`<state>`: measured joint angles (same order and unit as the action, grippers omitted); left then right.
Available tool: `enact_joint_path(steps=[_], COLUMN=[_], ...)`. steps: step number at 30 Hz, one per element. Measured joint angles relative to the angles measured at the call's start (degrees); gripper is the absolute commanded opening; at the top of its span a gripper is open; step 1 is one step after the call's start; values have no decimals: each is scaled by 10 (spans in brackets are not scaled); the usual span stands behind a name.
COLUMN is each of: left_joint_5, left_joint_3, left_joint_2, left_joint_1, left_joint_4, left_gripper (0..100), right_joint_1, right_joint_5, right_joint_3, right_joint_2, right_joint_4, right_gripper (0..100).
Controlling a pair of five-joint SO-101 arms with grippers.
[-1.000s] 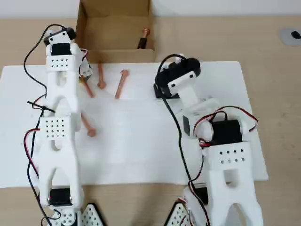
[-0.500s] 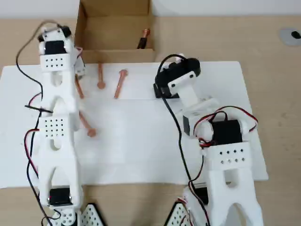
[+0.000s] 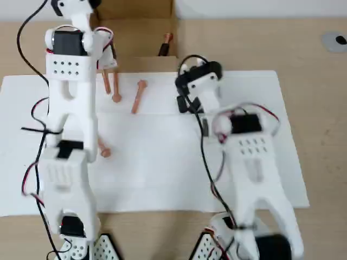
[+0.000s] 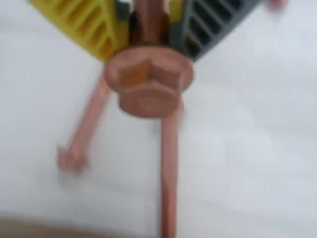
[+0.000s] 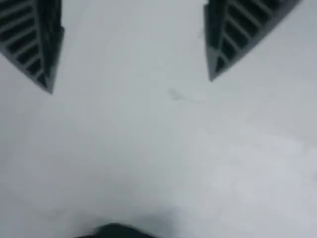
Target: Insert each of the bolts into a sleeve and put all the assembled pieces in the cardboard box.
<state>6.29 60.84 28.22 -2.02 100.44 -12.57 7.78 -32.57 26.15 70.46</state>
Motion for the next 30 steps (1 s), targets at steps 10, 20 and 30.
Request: enact_joint_path(steps=[10, 20, 30], left_joint_5=[4, -35, -42], left_joint_3=[-384, -800, -993], left_joint_2=[-337, -702, -945], left_joint_1=[10, 20, 22], left_joint_4=[-49, -244, -318], left_gripper=[11, 9, 9], right_joint_1=[-52, -71, -76], right_joint_5=[-37, -122, -156], right_joint_3=[322, 575, 674], right_joint_2=[-295, -535, -645], right_joint_4=[127, 200, 219], right_gripper=[238, 126, 101])
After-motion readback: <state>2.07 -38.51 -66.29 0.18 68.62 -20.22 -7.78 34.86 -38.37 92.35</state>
